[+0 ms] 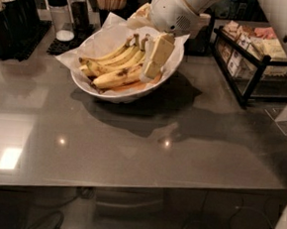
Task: Pick banana from white bowl
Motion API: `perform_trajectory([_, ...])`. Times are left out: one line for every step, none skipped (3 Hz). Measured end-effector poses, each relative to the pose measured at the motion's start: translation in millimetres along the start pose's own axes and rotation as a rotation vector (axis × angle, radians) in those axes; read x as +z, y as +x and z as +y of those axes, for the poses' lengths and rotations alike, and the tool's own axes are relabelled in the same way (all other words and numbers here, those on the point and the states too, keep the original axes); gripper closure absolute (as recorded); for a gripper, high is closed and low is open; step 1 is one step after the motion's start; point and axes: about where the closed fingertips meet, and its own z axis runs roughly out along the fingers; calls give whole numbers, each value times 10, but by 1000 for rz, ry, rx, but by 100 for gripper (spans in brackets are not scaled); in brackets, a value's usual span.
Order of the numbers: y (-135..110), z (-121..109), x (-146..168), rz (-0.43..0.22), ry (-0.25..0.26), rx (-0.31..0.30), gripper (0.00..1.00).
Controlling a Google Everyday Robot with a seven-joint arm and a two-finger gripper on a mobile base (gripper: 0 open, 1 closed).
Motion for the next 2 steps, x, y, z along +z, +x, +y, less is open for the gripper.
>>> perform_trajectory([0,0,0,0,0,0,11])
perform_trajectory([-3,-4,16,-1,0,0,4])
